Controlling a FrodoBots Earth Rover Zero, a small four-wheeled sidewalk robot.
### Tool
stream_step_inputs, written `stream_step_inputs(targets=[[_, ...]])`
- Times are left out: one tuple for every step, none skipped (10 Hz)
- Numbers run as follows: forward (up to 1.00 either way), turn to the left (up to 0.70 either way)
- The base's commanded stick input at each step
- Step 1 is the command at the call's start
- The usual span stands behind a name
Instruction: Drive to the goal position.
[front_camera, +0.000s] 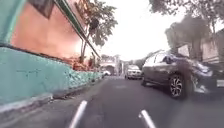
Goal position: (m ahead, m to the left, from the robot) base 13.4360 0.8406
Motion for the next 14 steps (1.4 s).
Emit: stream_step_inputs(targets=[[0.85, 0.00], [0.85, 0.00], [0.85, 0.00], [0.85, 0.00], [0.85, 0.00], [0.85, 0.00], [0.85, 0.00], [0.85, 0.00], [0.85, 0.00], [0.85, 0.15], [0.85, 0.32], [0.85, 0.07], [0.85, 0.01], [0.85, 0.13]])
